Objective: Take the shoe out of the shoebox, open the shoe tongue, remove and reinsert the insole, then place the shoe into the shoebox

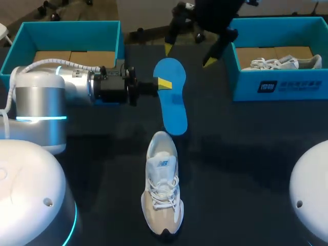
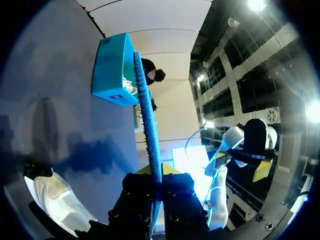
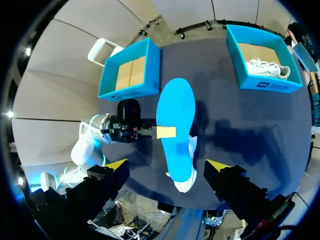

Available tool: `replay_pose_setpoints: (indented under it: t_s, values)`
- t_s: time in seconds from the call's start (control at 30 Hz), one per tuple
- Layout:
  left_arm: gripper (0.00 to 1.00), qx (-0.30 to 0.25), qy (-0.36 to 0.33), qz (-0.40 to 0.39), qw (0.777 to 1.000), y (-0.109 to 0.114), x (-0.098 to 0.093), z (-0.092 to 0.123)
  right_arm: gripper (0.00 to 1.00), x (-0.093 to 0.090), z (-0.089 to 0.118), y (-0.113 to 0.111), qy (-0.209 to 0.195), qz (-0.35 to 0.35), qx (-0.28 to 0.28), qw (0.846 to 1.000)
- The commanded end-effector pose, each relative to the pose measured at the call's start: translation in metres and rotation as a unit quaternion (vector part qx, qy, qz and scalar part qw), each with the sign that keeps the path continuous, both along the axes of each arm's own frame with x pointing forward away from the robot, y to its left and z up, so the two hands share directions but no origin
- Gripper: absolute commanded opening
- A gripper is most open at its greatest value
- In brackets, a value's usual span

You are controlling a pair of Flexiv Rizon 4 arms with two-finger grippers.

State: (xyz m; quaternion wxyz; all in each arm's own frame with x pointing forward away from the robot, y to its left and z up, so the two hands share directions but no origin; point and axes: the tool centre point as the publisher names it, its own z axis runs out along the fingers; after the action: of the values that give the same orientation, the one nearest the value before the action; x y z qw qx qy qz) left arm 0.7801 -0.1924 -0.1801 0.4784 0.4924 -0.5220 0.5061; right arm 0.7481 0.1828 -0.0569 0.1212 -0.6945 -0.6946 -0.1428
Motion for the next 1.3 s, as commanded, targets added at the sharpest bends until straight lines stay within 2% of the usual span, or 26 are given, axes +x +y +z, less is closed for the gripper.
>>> replay_pose_setpoints:
  t_s: [0.03,0.3,0.67,0.8,1.03,1.17,1.3]
  values:
    - [0.00,0.000,0.000,0.000,1.000,0.000,0.000,0.000,1.00,0.009,0.000,0.015,0.009,0.003,-0.156,0.988]
    - [0.00,0.000,0.000,0.000,1.000,0.000,0.000,0.000,1.00,0.008,0.006,0.025,0.007,0.010,-0.177,0.984]
    - [0.00,0.000,0.000,0.000,1.000,0.000,0.000,0.000,1.00,0.004,0.010,0.022,0.005,-0.001,-0.174,0.985]
    - [0.00,0.000,0.000,0.000,1.000,0.000,0.000,0.000,1.00,0.006,0.008,0.014,0.001,0.005,-0.126,0.992]
    - [0.00,0.000,0.000,0.000,1.000,0.000,0.000,0.000,1.00,0.005,0.002,-0.002,-0.006,0.025,-0.006,1.000]
    - [0.00,0.000,0.000,0.000,1.000,0.000,0.000,0.000,1.00,0.004,-0.001,-0.011,-0.006,0.037,0.070,0.997]
    - [0.00,0.000,0.000,0.000,1.000,0.000,0.000,0.000,1.00,0.006,-0.004,-0.022,0.003,0.050,0.169,0.984]
